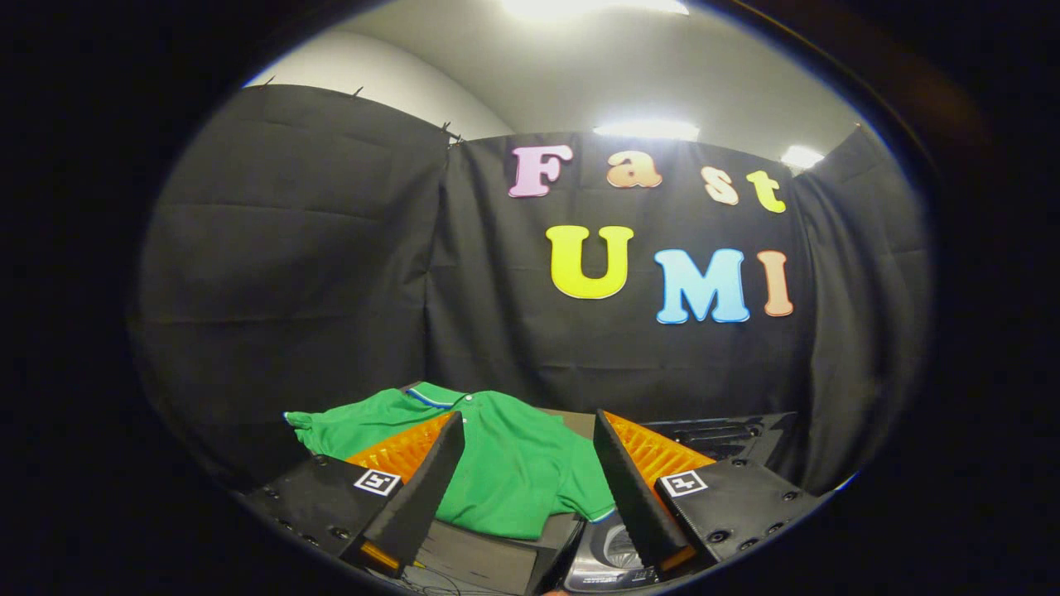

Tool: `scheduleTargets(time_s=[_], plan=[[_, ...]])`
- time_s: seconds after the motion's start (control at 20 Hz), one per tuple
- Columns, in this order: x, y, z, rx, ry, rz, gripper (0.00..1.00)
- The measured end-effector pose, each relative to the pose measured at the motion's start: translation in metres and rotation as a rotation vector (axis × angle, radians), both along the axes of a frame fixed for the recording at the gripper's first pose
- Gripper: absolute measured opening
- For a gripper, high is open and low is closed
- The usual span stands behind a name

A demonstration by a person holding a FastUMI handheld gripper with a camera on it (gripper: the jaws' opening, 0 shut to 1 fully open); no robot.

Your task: Put the clothes into the washing machine and then close the washing machine lid.

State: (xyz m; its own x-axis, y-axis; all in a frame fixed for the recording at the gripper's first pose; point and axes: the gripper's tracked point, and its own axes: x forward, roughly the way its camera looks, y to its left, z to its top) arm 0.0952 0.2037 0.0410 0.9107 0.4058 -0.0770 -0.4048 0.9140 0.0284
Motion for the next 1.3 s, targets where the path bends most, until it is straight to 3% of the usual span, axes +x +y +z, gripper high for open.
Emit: scheduleTargets(time_s=[0.5, 1.0, 1.3], plan=[[0.035, 0.09, -0.017, -0.016, 0.137, 0.091, 0.98], [0.067, 0.164, -0.058, -0.147, 0.302, 0.171, 0.98], [0.085, 0.165, -0.095, -0.257, 0.38, 0.103, 0.98]])
